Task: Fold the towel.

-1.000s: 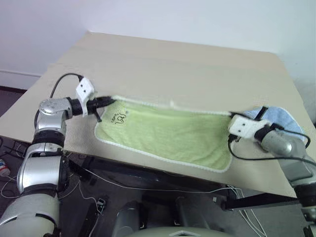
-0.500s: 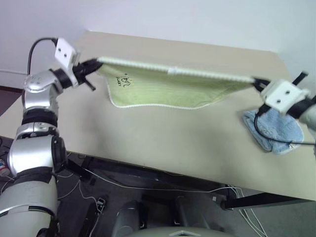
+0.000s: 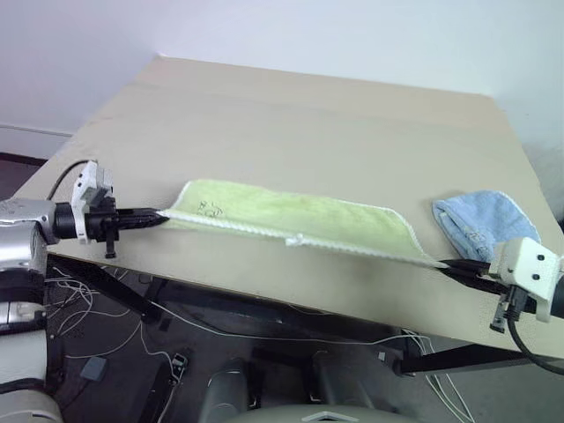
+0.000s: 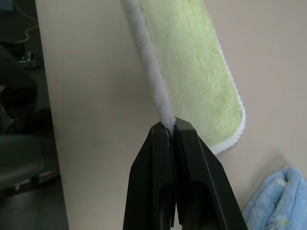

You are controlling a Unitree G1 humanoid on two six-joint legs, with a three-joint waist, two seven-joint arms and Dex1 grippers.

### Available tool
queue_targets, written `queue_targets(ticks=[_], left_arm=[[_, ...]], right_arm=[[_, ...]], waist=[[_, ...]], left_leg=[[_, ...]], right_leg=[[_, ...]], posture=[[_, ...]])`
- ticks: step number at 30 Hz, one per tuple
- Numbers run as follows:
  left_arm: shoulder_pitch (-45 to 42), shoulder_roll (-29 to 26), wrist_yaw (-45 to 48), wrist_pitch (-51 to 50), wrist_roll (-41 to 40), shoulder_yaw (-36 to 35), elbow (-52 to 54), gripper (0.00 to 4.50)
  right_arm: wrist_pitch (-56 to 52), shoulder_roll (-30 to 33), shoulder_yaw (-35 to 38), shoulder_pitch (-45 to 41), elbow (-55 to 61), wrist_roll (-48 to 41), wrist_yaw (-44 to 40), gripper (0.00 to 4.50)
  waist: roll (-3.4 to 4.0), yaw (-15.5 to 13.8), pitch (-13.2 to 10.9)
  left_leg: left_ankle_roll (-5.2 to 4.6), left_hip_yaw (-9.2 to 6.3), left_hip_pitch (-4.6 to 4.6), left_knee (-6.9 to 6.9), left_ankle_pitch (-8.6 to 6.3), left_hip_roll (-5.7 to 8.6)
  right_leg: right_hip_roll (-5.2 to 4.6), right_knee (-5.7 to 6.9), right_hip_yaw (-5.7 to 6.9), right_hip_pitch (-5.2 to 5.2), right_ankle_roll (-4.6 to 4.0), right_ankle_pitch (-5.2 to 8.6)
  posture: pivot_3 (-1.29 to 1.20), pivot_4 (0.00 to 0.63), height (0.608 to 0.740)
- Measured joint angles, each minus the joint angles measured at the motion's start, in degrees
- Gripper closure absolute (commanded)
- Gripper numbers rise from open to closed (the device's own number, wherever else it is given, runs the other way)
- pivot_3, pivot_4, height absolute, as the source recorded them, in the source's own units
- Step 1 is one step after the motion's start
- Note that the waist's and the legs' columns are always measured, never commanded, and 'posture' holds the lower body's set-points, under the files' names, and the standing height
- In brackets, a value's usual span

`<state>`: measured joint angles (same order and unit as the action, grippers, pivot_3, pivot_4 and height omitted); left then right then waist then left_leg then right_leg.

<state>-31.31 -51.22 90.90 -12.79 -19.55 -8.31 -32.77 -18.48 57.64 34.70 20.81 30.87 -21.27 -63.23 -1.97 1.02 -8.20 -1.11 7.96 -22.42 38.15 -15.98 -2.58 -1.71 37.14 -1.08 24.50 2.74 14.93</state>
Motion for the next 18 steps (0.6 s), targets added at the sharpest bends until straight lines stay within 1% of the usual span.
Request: queue_targets(ticks=[3, 5, 10, 17, 18], left_arm=[[-0.56, 0.42, -3.57, 1.25, 0.77, 0.26, 0.39, 4.50], [-2.81, 2.55, -7.85, 4.94, 2.92, 0.90, -1.84, 4.50], [-11.61, 8.13, -18.74, 14.81, 9.88, 4.74, -13.98, 4.50], [-20.11, 13.75, -29.03, 25.74, 18.36, 9.68, -28.74, 4.50], [-20.84, 14.23, -30.36, 27.03, 19.58, 10.20, -30.38, 4.26]], right_arm=[[1.10, 0.82, -3.82, -5.01, -3.07, 1.89, 1.21, 4.49], [2.67, 0.92, -8.29, -9.37, -6.31, 4.38, 2.85, 4.49], [5.91, 0.62, -19.77, -21.25, -15.77, 11.23, 7.72, 4.49], [12.86, -3.74, -30.31, -35.00, -33.67, 19.87, 13.91, 4.49], [14.05, -4.28, -31.40, -36.38, -36.03, 20.70, 14.55, 4.50]], waist=[[0.00, 0.01, 0.00], [0.01, -0.22, 0.00], [-0.02, -0.17, -0.01], [0.00, -0.07, -0.03], [0.00, -0.03, -0.03]], left_leg=[[0.00, 0.00, 0.00, 0.00, 0.00, 0.02], [0.00, 0.00, 0.00, 0.00, 0.00, 0.04], [-0.04, 0.05, -0.08, 0.03, -0.02, 0.08], [-0.05, 0.14, -0.10, 0.04, -0.02, 0.08], [-0.04, 0.14, -0.10, 0.02, -0.01, 0.07]], right_leg=[[0.00, -0.01, -0.01, 0.00, -0.01, 0.00], [0.00, 0.00, -0.01, 0.01, -0.01, 0.00], [0.02, -0.01, 0.00, 0.08, 0.10, -0.06], [0.06, 0.03, -0.01, 0.14, 0.18, -0.10], [0.08, 0.02, -0.01, 0.14, 0.18, -0.10]], posture=[[0.00, 0.150, 0.722], [0.00, 0.150, 0.722], [0.00, 0.150, 0.722], [0.00, 0.150, 0.722], [0.00, 0.150, 0.722]])
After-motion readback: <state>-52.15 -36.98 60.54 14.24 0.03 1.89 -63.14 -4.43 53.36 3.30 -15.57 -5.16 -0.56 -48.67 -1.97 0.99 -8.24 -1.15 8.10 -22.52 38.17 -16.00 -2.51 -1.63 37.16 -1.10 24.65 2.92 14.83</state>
